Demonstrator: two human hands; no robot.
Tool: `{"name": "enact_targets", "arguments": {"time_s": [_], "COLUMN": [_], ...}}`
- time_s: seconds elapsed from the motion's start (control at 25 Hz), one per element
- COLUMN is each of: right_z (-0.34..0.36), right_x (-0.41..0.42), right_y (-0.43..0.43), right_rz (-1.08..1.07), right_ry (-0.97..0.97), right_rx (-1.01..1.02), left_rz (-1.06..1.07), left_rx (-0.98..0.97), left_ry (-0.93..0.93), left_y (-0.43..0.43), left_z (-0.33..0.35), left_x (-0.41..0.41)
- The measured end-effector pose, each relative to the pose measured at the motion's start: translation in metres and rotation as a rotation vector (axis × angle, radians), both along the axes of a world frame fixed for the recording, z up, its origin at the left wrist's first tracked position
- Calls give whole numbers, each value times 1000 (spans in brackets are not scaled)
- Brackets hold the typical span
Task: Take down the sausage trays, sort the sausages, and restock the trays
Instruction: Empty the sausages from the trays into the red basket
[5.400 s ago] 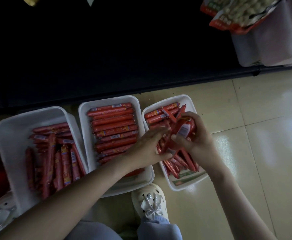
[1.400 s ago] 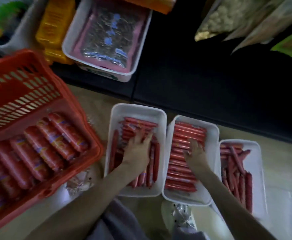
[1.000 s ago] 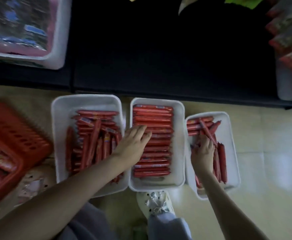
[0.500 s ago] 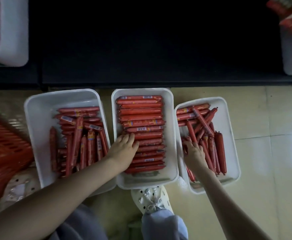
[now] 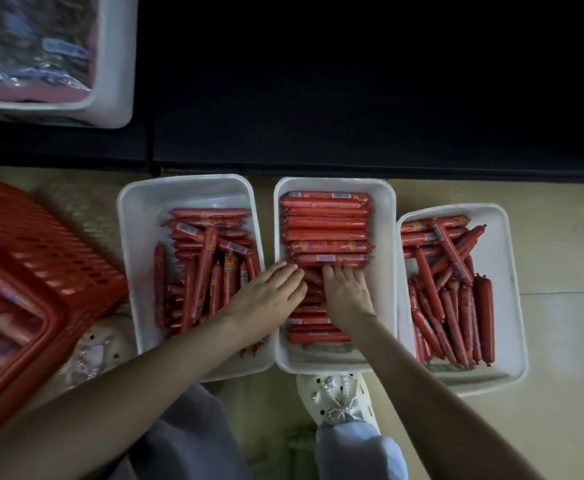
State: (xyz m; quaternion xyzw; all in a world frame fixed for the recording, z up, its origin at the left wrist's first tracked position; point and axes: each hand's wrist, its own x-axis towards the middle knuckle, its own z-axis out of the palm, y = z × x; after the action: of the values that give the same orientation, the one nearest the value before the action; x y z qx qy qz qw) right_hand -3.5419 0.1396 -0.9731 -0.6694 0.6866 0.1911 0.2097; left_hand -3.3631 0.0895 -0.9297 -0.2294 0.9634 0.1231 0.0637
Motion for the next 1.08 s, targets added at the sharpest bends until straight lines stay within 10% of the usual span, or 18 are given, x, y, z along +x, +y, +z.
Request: {"name": "enact_targets", "arguments": {"time_s": [0.2, 0.36, 0.56, 1.08], "right_z": [12, 69, 153, 165], "right_x": [-10, 10, 76, 123], "right_y": [2, -4, -38, -70], "right_rz": [-335, -950, -1083, -963], "right_ry": [-263, -876, -1511, -1367], "right_rx": [224, 215, 283, 276], "left_rz": [450, 795, 879, 1009], "left_rx": [367, 863, 1559, 1826], "left_ry": [200, 201, 441, 678], "left_y": [-14, -21, -32, -39], "left_z": [30, 61, 117, 116], "left_x": [21, 30, 43, 99]}}
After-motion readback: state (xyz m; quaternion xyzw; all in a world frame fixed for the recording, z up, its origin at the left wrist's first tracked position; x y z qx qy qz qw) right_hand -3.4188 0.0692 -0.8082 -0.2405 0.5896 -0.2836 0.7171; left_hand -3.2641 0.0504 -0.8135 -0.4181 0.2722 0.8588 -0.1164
